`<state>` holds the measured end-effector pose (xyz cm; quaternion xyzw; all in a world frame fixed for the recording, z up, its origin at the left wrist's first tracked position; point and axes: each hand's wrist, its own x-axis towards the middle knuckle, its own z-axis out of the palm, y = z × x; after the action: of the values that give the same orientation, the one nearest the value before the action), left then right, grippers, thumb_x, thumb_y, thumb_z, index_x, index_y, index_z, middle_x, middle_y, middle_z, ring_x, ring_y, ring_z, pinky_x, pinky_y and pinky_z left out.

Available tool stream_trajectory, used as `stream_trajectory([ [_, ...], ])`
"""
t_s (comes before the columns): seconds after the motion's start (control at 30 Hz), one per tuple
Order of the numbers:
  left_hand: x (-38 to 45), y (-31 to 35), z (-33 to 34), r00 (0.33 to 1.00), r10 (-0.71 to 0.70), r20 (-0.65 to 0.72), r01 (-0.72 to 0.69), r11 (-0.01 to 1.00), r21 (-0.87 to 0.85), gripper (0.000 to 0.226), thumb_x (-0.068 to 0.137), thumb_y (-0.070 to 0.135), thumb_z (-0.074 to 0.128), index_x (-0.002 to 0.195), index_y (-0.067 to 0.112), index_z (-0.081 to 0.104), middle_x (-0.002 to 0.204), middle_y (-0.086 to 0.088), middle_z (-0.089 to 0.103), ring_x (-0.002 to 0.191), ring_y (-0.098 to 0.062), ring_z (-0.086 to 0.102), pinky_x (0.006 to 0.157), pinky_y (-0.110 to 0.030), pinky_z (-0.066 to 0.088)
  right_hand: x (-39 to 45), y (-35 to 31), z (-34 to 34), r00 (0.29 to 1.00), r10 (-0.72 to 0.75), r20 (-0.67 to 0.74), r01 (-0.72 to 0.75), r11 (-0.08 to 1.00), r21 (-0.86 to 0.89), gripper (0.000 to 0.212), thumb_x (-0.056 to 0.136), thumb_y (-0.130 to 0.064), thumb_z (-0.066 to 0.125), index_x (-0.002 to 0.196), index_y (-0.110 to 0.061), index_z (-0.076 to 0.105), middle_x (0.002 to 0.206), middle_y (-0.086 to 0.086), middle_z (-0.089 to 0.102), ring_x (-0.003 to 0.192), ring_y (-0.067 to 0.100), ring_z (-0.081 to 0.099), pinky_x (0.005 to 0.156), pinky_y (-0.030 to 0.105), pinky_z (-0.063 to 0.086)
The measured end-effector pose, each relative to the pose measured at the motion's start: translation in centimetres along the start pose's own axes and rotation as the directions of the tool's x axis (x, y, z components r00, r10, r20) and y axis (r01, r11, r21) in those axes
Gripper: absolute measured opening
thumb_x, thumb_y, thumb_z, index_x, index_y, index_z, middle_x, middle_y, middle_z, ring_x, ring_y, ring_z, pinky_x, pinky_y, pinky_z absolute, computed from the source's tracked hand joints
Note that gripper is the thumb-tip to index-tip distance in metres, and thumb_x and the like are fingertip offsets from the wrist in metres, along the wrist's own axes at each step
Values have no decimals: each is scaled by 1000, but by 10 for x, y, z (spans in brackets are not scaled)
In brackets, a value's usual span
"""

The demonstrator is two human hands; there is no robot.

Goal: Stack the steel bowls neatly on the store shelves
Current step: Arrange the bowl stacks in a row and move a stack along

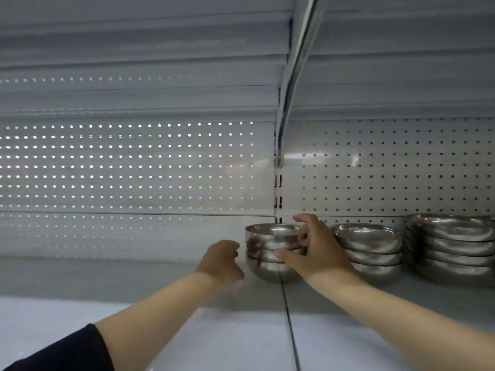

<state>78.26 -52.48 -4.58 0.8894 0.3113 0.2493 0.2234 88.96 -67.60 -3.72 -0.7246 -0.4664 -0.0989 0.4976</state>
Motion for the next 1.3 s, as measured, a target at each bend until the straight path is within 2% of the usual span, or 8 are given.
stream_trajectory([
  [0.17, -34, -28, -74, 996, 20, -83, -13, 996, 86, 50, 79, 11, 67, 126, 21, 55, 125, 6, 60, 116, -11, 55, 98, -21, 45, -13, -48, 24, 972, -157, 175, 165, 986, -27, 47, 72, -38, 78, 103, -48, 43, 104, -31, 43, 90, -18, 45, 70, 3, 38],
  [0.3, -78, -96, -127, 986, -41, -161, 45, 999, 21, 49, 78, 5, 68, 125, 14, 57, 123, -3, 61, 113, -15, 58, 95, -23, 47, -11, -103, 67, 925, -191, 329, 225, 972, -68, 35, 74, -38, 75, 100, -42, 51, 110, -20, 51, 104, 2, 50, 81, 21, 43],
  [0.53, -147, -244, -225, 958, -122, -261, 150, 985, 90, 49, 79, 8, 69, 126, 13, 55, 124, -3, 59, 113, -14, 56, 94, -21, 44, -12, -218, 205, 826, -278, 490, 329, 944, -18, 33, 74, -37, 75, 98, -39, 53, 115, -10, 56, 105, 8, 51, 85, 24, 41],
  [0.63, -168, -300, -275, 954, -143, -264, 182, 975, 128, 48, 79, 11, 69, 125, 15, 56, 124, -1, 60, 113, -14, 56, 94, -21, 44, -18, -269, 271, 806, -302, 509, 357, 934, -12, 32, 74, -39, 73, 99, -38, 53, 115, -8, 56, 106, 11, 52, 91, 29, 43],
  [0.8, -193, -382, -353, 955, -166, -245, 224, 946, 234, 49, 78, 11, 67, 126, 15, 57, 125, 0, 61, 114, -14, 56, 97, -23, 44, -29, -348, 364, 783, -292, 550, 363, 932, -22, 32, 76, -41, 72, 102, -36, 54, 110, -9, 49, 101, 10, 47, 83, 24, 38],
  [0.93, -200, -439, -401, 949, -186, -253, 254, 928, 271, 50, 79, 11, 66, 127, 14, 56, 126, 1, 59, 113, -14, 56, 91, -20, 42, -28, -398, 422, 779, -297, 552, 361, 933, -8, 31, 78, -39, 70, 104, -33, 56, 122, -5, 53, 110, 13, 50, 90, 28, 41],
  [1.1, -192, -501, -446, 944, -193, -268, 268, 923, 277, 48, 79, 13, 66, 126, 15, 56, 125, 1, 59, 113, -14, 55, 92, -21, 43, -12, -440, 485, 776, -298, 556, 391, 919, -55, 40, 79, -39, 69, 116, -29, 57, 131, -4, 51, 119, 15, 47, 87, 24, 36],
  [1.3, -155, -566, -485, 933, -225, -280, 290, 931, 222, 47, 79, 13, 69, 124, 14, 57, 125, -1, 60, 113, -15, 56, 86, -18, 41, 30, -468, 555, 784, -300, 543, 415, 905, -99, 37, 78, -40, 69, 111, -30, 58, 129, -6, 51, 120, 15, 45, 94, 25, 37],
])
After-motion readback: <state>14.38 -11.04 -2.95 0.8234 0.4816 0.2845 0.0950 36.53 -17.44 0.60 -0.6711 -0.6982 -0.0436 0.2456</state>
